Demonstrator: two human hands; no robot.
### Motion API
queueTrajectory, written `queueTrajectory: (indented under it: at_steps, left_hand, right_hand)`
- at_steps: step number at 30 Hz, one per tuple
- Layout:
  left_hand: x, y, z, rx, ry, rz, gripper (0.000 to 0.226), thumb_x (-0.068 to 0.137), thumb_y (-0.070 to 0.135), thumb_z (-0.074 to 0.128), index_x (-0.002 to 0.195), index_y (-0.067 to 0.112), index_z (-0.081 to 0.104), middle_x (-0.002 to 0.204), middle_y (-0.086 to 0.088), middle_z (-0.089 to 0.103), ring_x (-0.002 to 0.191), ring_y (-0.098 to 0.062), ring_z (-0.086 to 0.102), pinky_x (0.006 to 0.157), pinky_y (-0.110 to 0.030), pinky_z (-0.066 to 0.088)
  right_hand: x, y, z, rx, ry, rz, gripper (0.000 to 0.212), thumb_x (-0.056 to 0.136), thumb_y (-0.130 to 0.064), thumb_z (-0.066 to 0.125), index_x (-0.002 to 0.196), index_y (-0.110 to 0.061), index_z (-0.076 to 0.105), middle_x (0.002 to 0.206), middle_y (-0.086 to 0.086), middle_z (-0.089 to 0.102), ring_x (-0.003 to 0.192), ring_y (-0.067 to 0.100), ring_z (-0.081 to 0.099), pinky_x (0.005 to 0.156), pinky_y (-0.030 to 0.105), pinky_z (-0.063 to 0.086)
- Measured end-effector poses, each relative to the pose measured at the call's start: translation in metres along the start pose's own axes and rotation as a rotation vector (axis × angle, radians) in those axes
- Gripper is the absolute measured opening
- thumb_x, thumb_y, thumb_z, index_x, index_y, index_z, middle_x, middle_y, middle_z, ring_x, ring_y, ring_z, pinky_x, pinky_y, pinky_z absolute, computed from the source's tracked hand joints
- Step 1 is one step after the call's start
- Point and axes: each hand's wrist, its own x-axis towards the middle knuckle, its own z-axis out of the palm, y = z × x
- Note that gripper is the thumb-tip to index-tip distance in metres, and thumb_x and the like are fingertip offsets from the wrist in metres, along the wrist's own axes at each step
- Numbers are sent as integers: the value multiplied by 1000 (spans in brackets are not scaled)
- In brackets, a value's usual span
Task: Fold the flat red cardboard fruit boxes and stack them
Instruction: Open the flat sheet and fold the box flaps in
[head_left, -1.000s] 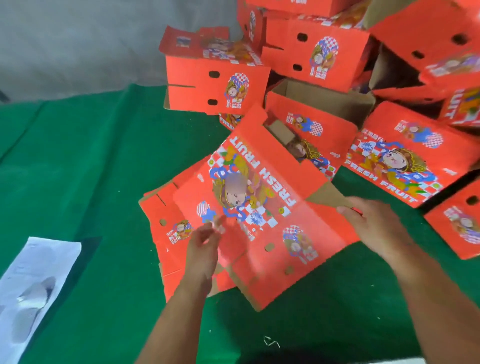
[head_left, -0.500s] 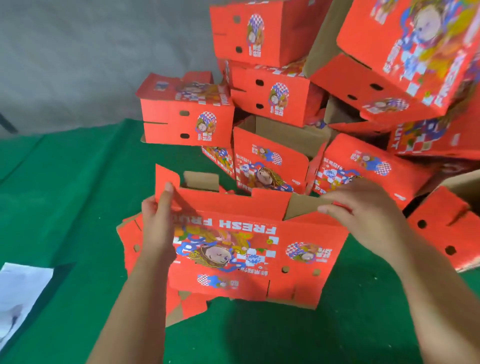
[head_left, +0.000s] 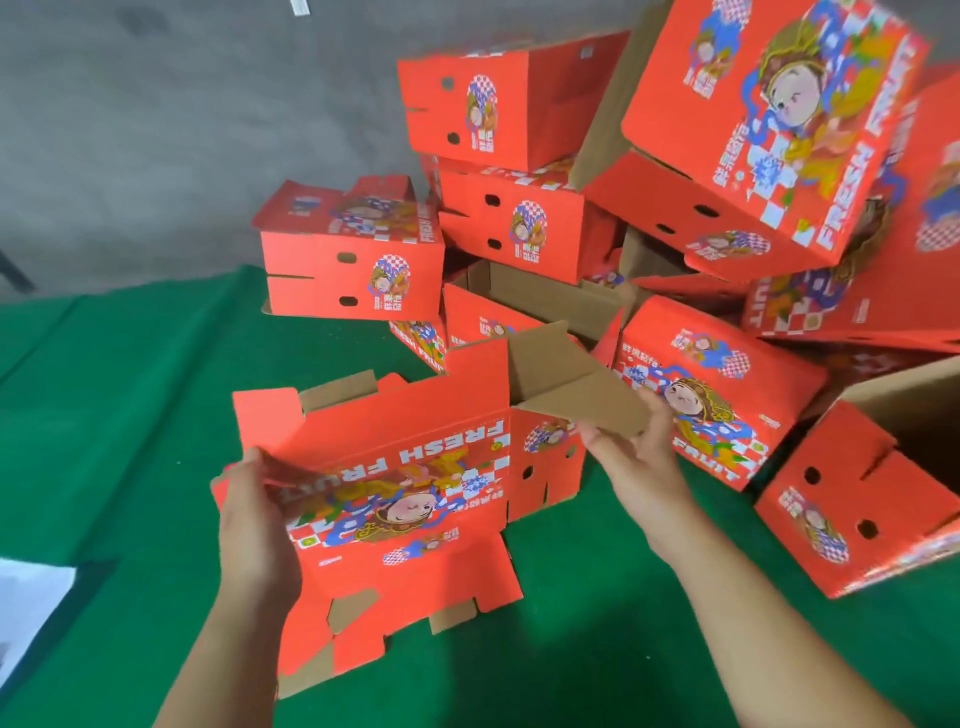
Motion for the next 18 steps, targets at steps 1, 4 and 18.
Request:
queueTrajectory:
  at_steps: [1, 4, 18]
  left_hand:
    - [-3, 0, 0, 63, -15, 41, 40, 81, 67, 52, 78, 32, 70, 97, -6, 72, 73, -10, 72, 81, -42, 54]
    - [-14, -2, -2, 184, -30, 220, 41, 88, 71, 52, 97, 31, 60, 99, 11, 64, 72, 11, 63, 72, -26, 44]
    - [-37, 5, 18, 386, -568, 448, 69, 82, 31, 86, 132, 57, 47, 127, 5, 63, 105, -8, 61, 87, -22, 52]
  right_hand:
    - [3, 3, 2, -19, 27, -37, 64, 97, -20, 69, 141, -40, 28, 107, -37, 68, 98, -16, 63, 79, 1, 46]
    - [11, -3, -2, -106, 124, -102, 46, 95, -31, 71, 129, -38, 41, 112, -25, 63, 90, -22, 56, 66, -2, 40]
    - [13, -108, -50, -885, -243, -127, 24, 72, -36, 46, 76, -23, 66, 54, 1, 56, 43, 12, 50, 51, 36, 44]
